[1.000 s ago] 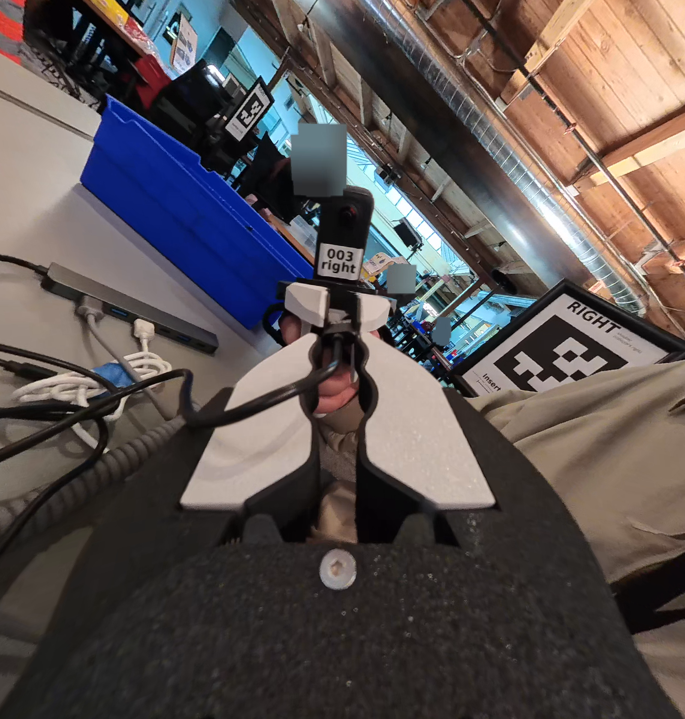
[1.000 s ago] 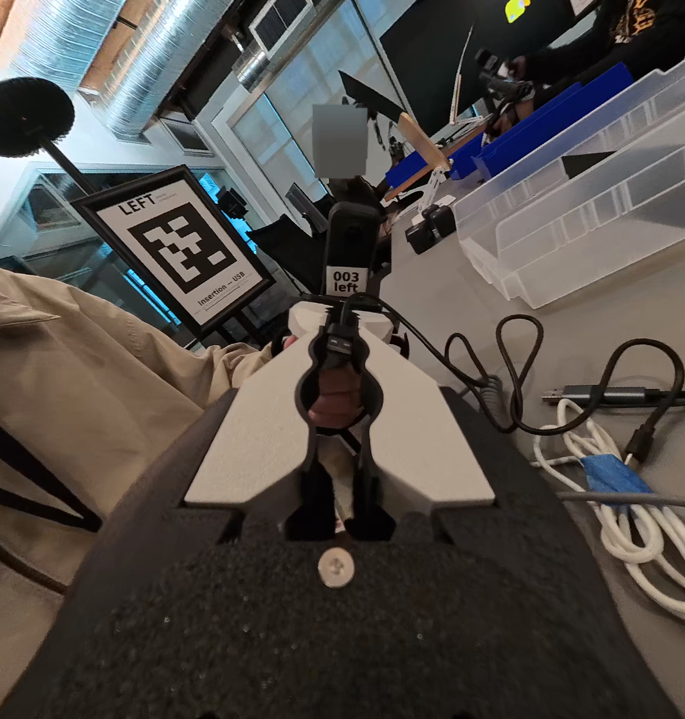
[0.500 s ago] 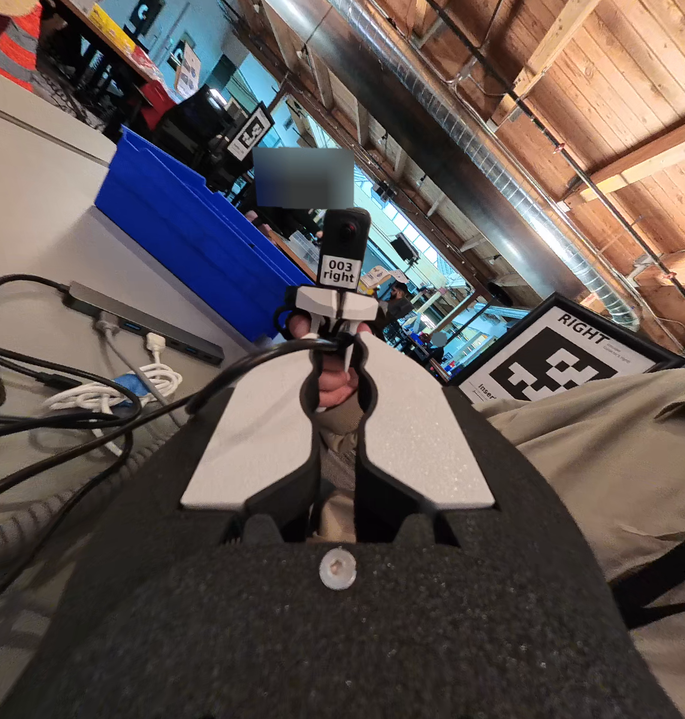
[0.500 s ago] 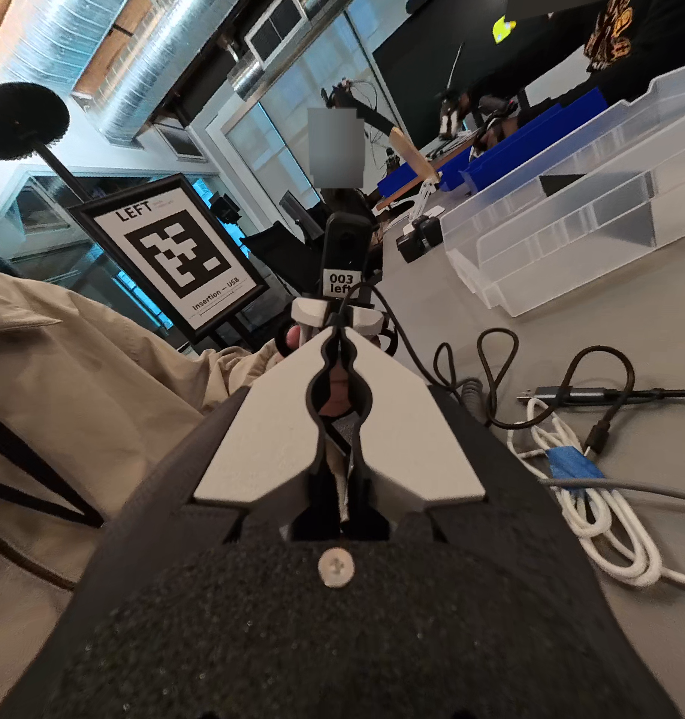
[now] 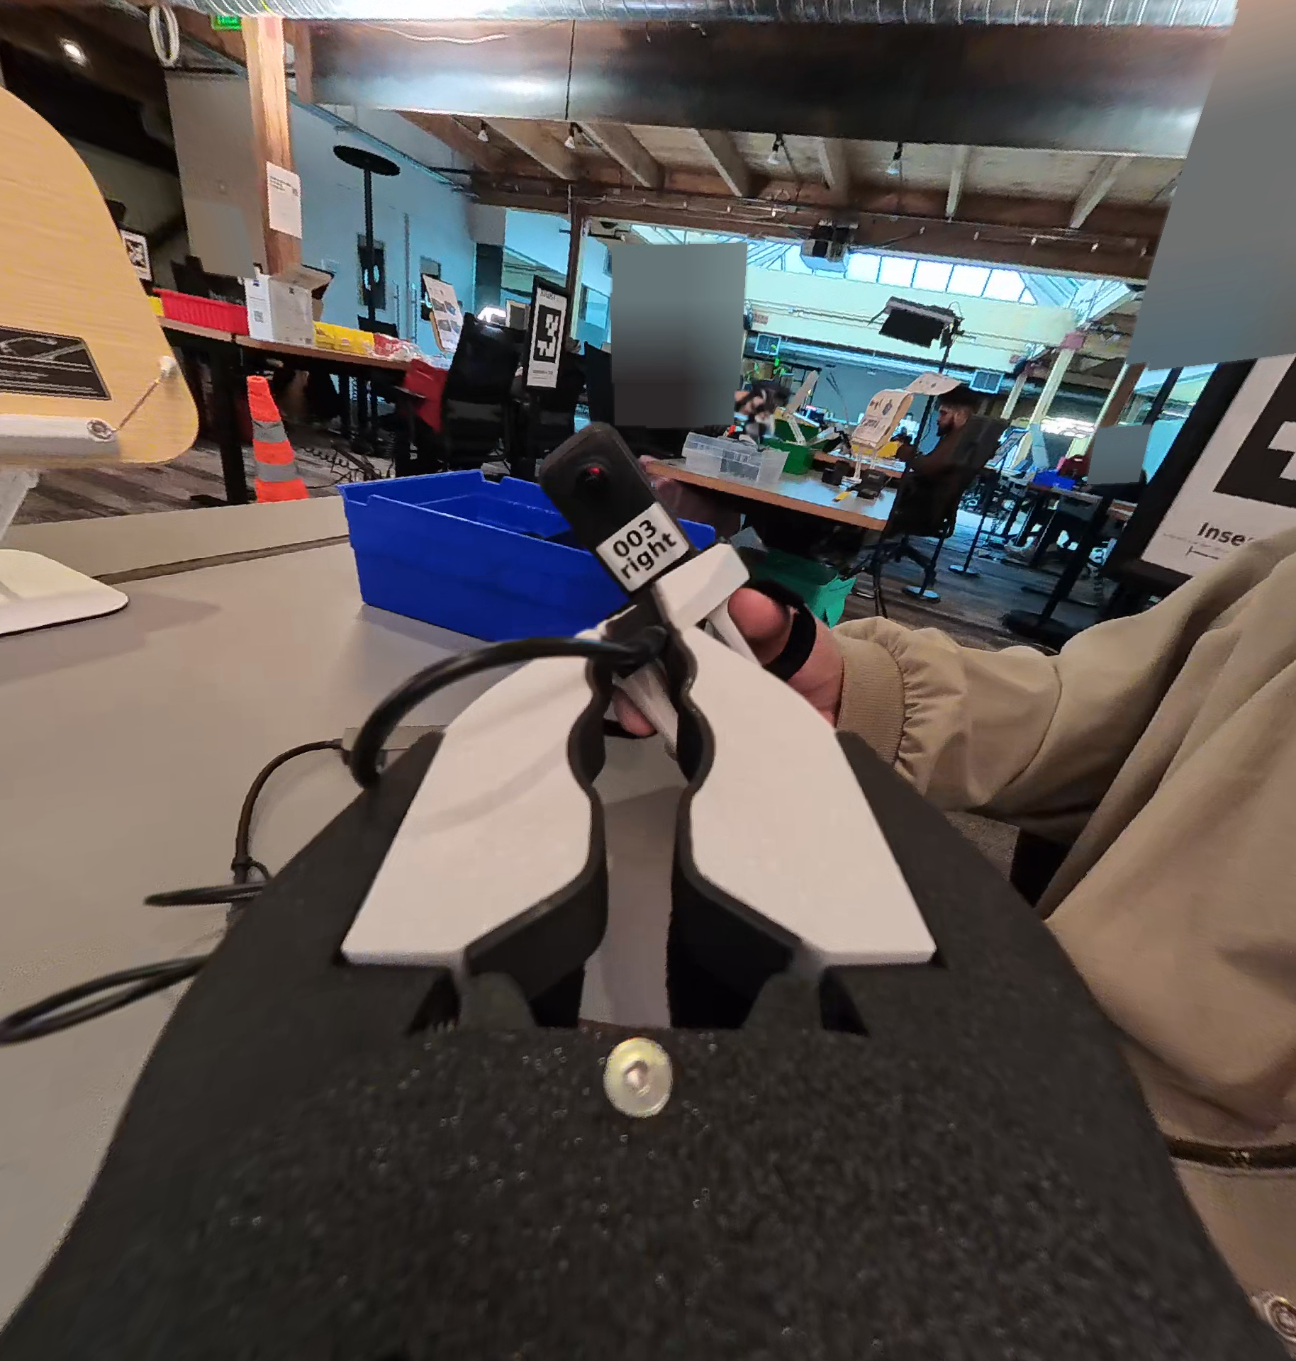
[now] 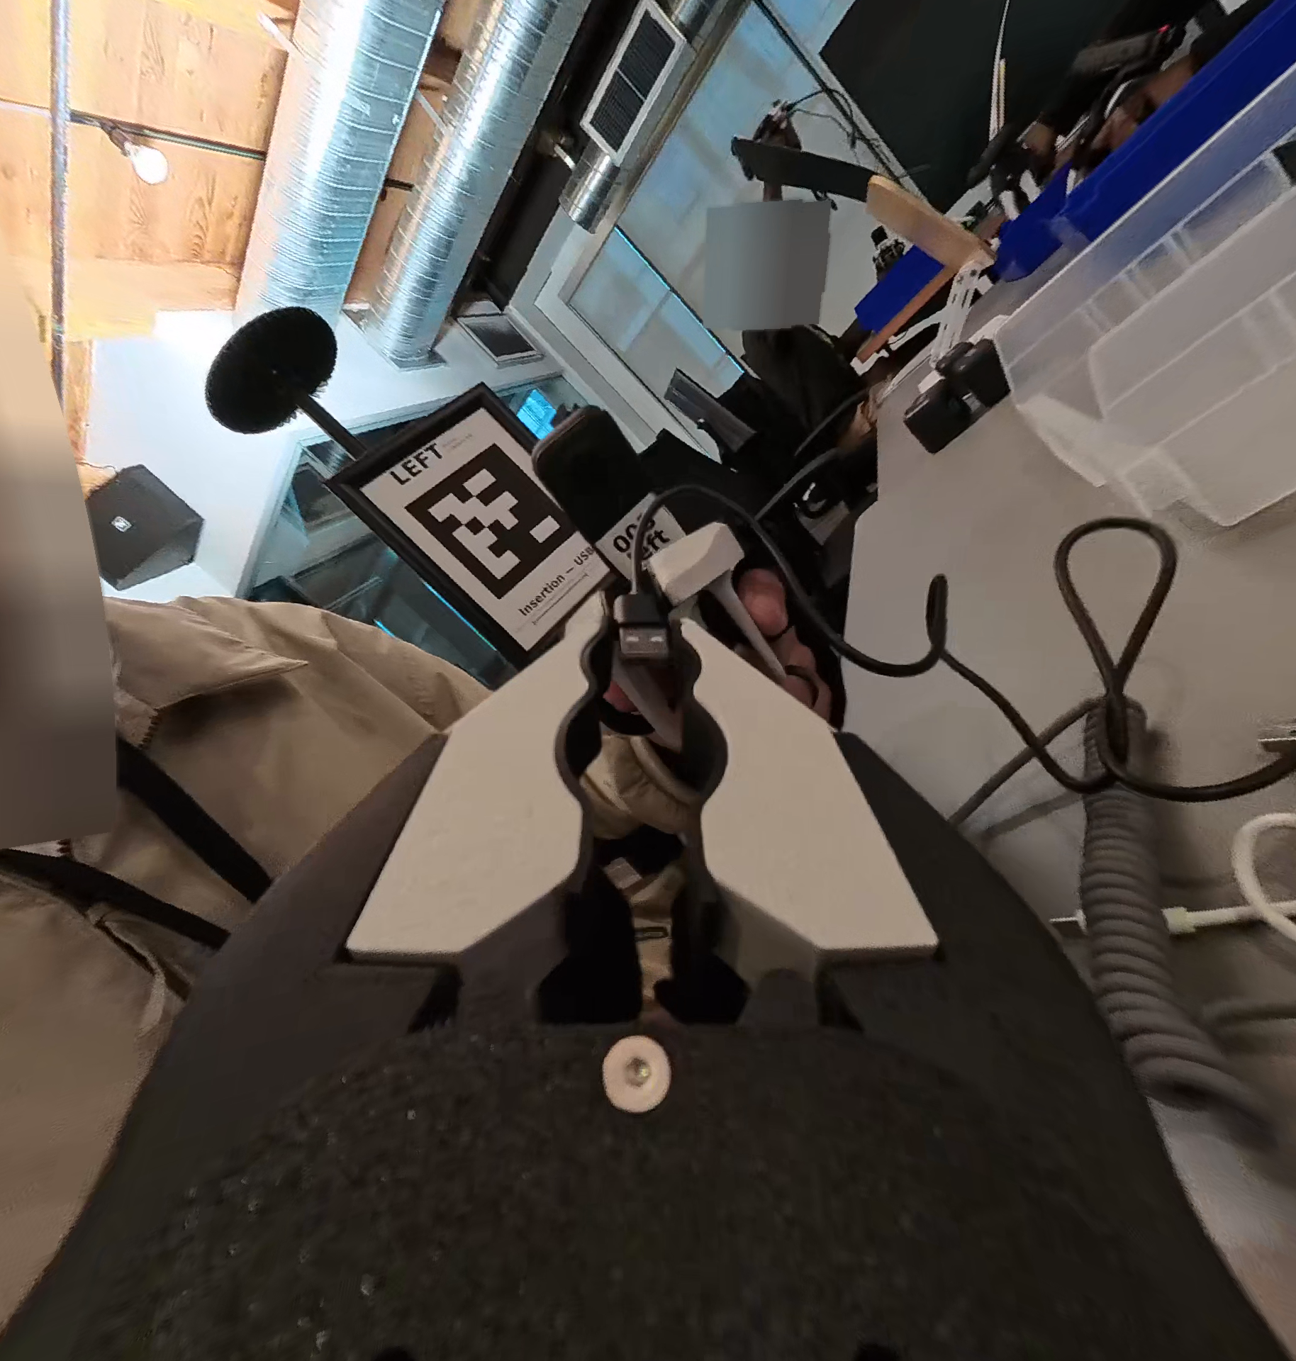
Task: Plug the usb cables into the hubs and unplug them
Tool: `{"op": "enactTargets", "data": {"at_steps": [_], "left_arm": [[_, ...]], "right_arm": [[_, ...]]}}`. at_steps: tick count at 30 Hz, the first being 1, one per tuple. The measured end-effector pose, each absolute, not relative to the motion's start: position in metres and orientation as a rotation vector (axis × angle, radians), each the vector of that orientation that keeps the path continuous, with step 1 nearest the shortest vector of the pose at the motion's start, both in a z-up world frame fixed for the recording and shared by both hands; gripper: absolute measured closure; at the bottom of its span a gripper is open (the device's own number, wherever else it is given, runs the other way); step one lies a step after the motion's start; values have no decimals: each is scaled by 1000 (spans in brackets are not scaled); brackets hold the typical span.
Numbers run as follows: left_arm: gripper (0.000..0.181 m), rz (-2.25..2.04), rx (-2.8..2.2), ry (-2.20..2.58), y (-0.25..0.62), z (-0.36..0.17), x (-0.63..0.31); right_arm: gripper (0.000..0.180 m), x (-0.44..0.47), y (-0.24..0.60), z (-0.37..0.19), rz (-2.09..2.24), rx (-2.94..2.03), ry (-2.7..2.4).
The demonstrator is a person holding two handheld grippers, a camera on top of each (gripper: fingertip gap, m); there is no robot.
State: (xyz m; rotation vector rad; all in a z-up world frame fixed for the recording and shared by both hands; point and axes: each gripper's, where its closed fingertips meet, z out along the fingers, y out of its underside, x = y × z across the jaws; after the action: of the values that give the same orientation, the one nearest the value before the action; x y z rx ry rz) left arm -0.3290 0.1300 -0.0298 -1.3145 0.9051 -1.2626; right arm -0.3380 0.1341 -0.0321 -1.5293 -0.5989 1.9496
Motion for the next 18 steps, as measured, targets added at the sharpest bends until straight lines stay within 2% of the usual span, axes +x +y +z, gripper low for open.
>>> {"op": "enactTargets", "data": {"at_steps": [9, 12, 18], "left_arm": [[167, -1405, -1431, 882, 133, -39, -328], [175, -1423, -1458, 899, 132, -44, -326], [173, -1439, -1480, 908, 131, -47, -325]], "right_arm": [[166, -327, 137, -46, 1533, -1595, -849], [166, -322, 138, -45, 1516, -1597, -864], [166, -324, 136, -50, 1517, -1617, -880]]}}
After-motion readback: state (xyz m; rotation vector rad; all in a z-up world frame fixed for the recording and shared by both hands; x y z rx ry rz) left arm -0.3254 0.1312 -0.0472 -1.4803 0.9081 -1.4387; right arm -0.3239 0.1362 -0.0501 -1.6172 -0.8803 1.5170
